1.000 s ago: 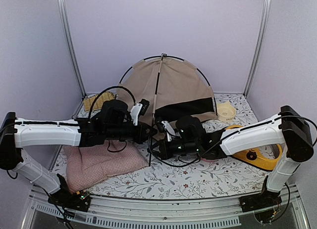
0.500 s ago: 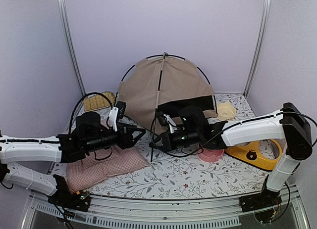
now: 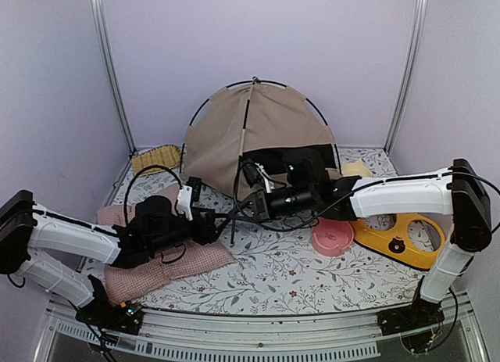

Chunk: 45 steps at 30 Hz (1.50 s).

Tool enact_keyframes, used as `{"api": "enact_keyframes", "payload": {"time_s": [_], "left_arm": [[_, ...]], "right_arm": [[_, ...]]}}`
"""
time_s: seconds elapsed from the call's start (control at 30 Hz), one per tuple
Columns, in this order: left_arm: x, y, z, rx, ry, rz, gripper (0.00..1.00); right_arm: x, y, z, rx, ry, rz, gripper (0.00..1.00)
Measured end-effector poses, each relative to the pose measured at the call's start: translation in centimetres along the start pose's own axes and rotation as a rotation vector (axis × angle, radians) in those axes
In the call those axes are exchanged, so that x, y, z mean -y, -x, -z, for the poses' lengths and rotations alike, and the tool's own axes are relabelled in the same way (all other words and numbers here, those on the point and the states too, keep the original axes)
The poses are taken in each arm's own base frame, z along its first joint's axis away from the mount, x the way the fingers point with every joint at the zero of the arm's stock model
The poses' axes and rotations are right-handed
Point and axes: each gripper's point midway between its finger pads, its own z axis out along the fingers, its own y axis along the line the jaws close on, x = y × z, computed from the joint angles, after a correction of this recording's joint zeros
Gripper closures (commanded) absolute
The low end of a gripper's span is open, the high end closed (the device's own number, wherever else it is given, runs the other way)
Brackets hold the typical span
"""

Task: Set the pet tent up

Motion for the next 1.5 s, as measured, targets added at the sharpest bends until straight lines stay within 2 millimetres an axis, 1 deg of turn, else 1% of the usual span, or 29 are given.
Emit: {"api": "enact_keyframes", "payload": {"time_s": [0.13, 0.2, 0.3, 0.37, 0.6, 0.7, 0.8, 0.9, 1.03, 1.1, 1.27, 1.33, 1.5], "left_arm": [[0.5, -0.5, -1.4, 0.022, -0.04, -0.008, 0.34], [0.8, -0.7, -1.8, 0.033, -0.059, -0.01, 0.34], [1.3, -0.9, -2.4, 0.051, -0.083, -0.017, 0.34], [1.8, -0.7, -2.7, 0.065, -0.102, -0.021, 0.33], [3.7, 1.0, -4.0, 0.139, -0.163, -0.013, 0.33], [4.3, 1.5, -4.5, 0.158, -0.179, -0.009, 0.35], [4.5, 1.7, -5.0, 0.168, -0.179, 0.0, 0.39], [4.3, 1.7, -5.6, 0.173, -0.156, 0.015, 0.42], [3.8, 2.1, -6.1, 0.191, -0.119, 0.033, 0.51], [3.6, 2.5, -6.3, 0.201, -0.104, 0.039, 0.57], [3.6, 2.8, -6.7, 0.214, -0.09, 0.042, 0.89], [3.5, 2.8, -6.7, 0.213, -0.086, 0.039, 0.99], [3.6, 2.5, -6.6, 0.211, -0.081, 0.01, 1.0]], "right_arm": [[-1.0, 0.8, 0.2, 0.0, 0.034, -0.02, 1.0], [-1.9, 1.5, 0.3, 0.007, 0.057, -0.028, 1.0], [-2.9, 2.5, 0.5, 0.024, 0.09, -0.042, 1.0], [-3.2, 2.8, 0.5, 0.03, 0.101, -0.055, 1.0], [-3.2, 3.1, -0.3, 0.031, 0.132, -0.106, 1.0], [-3.3, 3.3, -0.4, 0.033, 0.147, -0.12, 1.0], [-3.6, 3.5, -0.3, 0.038, 0.158, -0.124, 1.0], [-3.8, 3.6, -0.3, 0.043, 0.165, -0.128, 1.0], [-3.8, 3.7, -0.3, 0.045, 0.167, -0.13, 1.0], [-3.8, 3.7, -0.3, 0.045, 0.167, -0.13, 1.0], [-3.8, 3.7, -0.3, 0.046, 0.167, -0.13, 1.0], [-3.8, 3.7, -0.2, 0.048, 0.166, -0.13, 1.0], [-3.4, 4.0, 0.3, 0.069, 0.151, -0.131, 1.0]]}}
